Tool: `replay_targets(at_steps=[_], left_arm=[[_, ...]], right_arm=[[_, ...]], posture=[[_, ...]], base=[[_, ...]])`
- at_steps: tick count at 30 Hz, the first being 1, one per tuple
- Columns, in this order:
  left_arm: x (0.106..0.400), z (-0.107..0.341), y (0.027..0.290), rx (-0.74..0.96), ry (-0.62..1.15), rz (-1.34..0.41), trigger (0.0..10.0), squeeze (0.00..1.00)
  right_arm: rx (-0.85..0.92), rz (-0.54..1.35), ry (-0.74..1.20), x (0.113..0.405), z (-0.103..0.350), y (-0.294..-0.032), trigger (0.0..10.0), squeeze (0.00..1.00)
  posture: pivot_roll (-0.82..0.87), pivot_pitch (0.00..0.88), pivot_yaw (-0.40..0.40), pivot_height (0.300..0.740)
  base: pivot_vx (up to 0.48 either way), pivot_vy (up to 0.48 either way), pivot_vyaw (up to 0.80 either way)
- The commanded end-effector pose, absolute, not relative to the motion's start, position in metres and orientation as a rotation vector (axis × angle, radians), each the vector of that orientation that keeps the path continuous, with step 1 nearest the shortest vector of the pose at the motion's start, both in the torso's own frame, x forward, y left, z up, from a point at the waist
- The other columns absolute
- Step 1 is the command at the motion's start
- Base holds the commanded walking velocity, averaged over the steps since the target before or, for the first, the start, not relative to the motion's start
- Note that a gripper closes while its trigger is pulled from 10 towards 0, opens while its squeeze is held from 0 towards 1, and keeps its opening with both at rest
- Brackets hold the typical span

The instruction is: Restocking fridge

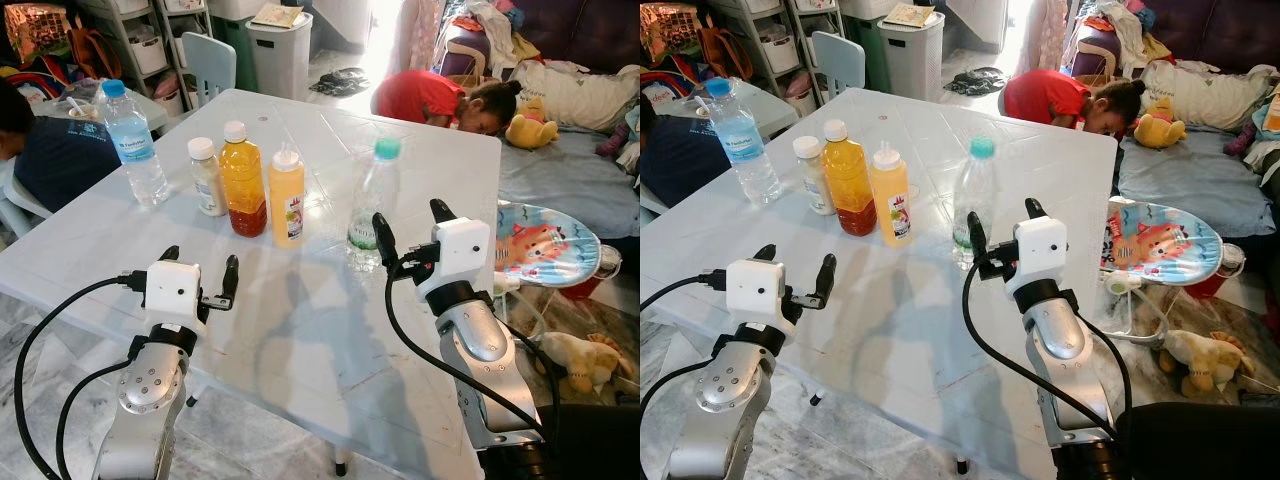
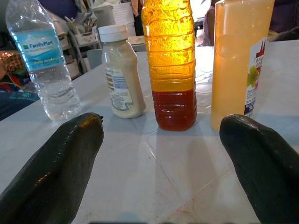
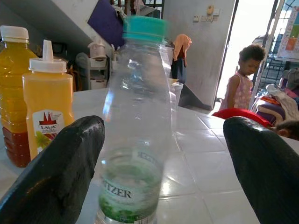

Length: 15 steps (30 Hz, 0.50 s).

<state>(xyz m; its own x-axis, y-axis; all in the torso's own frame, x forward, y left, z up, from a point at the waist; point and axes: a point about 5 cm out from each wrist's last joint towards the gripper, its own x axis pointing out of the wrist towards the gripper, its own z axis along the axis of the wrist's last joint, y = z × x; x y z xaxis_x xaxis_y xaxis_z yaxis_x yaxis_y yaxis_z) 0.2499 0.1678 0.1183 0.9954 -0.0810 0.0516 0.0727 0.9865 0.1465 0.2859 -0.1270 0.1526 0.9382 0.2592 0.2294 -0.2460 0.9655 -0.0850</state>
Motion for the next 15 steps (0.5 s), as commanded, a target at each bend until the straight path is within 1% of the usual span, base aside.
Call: replay_targets(at_steps=[1, 4, 9, 15], left_arm=[[0.252, 0.121, 0.166, 0.149, -0.068, -0.081, 10.0, 0.0], [0.253, 0.12, 0.165, 0.148, -0.067, -0.081, 10.0, 0.0], [0.255, 0.12, 0.165, 0.149, -0.069, -0.079, 10.0, 0.0], [0.255, 0.12, 0.165, 0.151, -0.07, -0.076, 10.0, 0.0]], right_arm=[[-0.069, 0.26, -0.259, 0.29, 0.157, -0.128, 10.0, 0.0], [-0.078, 0.262, -0.271, 0.292, 0.161, -0.129, 10.0, 0.0], [-0.076, 0.295, -0.31, 0.305, 0.178, -0.13, 10.0, 0.0], [-0.074, 0.349, -0.34, 0.313, 0.192, -0.124, 10.0, 0.0]], posture=[[0.06, 0.028, 0.004, 0.74], [0.06, 0.027, 0.004, 0.74], [0.06, 0.027, 0.002, 0.74], [0.06, 0.025, -0.005, 0.74]], base=[[0.0, 0.0, 0.0], [0.0, 0.0, 0.0], [0.0, 0.0, 0.0], [0.0, 0.0, 0.0]])
